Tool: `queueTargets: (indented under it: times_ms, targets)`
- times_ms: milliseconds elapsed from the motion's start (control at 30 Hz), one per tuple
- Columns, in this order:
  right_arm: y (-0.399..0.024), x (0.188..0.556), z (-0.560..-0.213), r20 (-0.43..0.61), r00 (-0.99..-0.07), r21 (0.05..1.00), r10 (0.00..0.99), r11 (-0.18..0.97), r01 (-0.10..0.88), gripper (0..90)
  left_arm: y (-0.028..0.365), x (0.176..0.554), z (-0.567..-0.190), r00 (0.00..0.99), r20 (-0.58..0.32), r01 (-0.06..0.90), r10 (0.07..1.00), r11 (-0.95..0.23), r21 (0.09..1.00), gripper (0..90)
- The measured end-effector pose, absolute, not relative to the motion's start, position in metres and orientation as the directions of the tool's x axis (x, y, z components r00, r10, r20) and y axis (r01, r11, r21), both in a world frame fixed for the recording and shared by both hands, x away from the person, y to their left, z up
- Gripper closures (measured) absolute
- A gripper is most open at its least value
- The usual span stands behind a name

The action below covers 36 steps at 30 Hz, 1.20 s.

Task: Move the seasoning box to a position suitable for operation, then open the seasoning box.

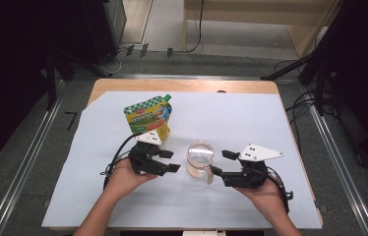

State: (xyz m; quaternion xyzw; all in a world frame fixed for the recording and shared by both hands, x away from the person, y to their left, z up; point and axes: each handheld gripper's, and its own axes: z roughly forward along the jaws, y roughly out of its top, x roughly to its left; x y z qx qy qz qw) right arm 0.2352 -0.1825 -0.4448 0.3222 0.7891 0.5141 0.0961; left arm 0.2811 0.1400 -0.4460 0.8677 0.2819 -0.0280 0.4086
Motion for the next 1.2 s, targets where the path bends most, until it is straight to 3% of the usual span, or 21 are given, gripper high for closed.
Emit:
queueTargets:
  times_ms: [100,333,400,1200]
  targets:
    - [-0.195,0.242,-0.449,0.233,-0.763,0.848,0.603,0.259,0.463,54.5,0.139,0.281,-0.446,0.820,-0.309,0.546,0.482,-0.495,0.676,51.2]
    - [-0.192,0.247,-0.465,0.205,-0.764,0.816,0.611,0.324,0.478,83.8,0.133,0.277,-0.442,0.826,-0.291,0.528,0.483,-0.481,0.700,89.4]
    - [-0.189,0.246,-0.467,0.203,-0.765,0.804,0.611,0.342,0.486,90.0,0.129,0.275,-0.442,0.834,-0.278,0.516,0.477,-0.493,0.700,90.0]
    - [-0.165,0.238,-0.472,0.157,-0.819,0.769,0.551,0.452,0.452,90.0,0.104,0.267,-0.457,0.828,-0.252,0.518,0.500,-0.512,0.685,90.0]
